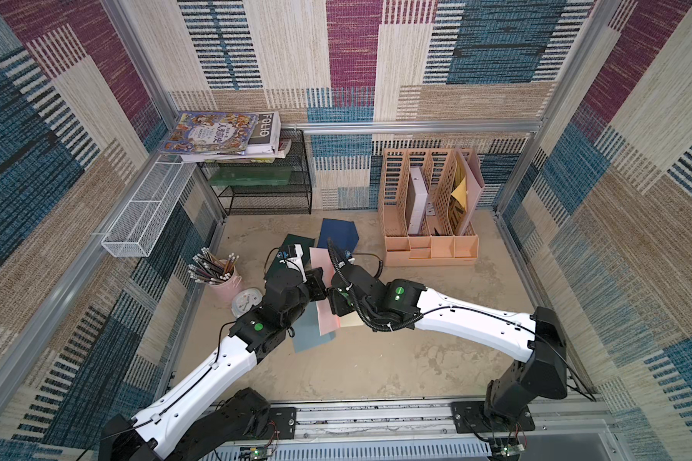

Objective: Open the envelope
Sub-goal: Open the envelope flap on the envelope.

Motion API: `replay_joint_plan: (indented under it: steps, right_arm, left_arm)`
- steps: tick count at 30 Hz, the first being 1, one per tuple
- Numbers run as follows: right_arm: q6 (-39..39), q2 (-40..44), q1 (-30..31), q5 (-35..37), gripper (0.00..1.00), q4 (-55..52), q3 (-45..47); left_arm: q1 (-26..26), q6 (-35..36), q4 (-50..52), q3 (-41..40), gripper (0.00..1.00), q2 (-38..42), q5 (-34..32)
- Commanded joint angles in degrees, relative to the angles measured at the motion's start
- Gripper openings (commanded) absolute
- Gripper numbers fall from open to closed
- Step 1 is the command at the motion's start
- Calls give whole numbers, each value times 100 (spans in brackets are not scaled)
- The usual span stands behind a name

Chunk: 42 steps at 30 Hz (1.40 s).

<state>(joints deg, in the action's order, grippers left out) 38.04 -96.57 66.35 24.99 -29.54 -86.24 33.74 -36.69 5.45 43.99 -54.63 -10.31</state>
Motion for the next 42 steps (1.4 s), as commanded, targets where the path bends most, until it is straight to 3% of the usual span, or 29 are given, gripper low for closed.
replay_joint_plan:
  steps: [1, 5, 8, 10, 13, 14, 31, 36, 42]
  right_arm:
    - [193, -135, -7, 519, 66, -488, -49]
    - [196, -188, -66, 520, 64, -480, -18]
    - [179, -205, -115, 498, 54, -429, 9]
    - [109, -138, -155, 438, 40, -277, 102]
    - [-88, 66, -278, 37, 5, 108, 390]
    - [-151, 161, -339, -154, 0, 274, 505]
    - [-551, 1976, -1170, -3041, 0, 2276, 2352]
    - [-374, 2302, -1373, -3918, 0, 2923, 2717]
    - [-119, 2587, -1473, -4717, 0, 3729, 3053]
  left_arm:
    - [58, -191, -270, 18, 0, 171, -112]
    - [60, -268, -262, -66, 0, 359, -121]
    - [61, -322, -162, -44, 0, 423, -86]
    - [63, -349, -108, -50, 0, 459, -48]
    - [63, -396, -100, -114, 0, 545, -14]
    - [63, -400, -66, -124, 0, 573, -24]
    - [24, 1, 430, 23, 0, 488, -421]
    - [10, 61, 687, 199, 27, 166, -475]
    - [-7, 35, 738, 324, 37, -296, -326]
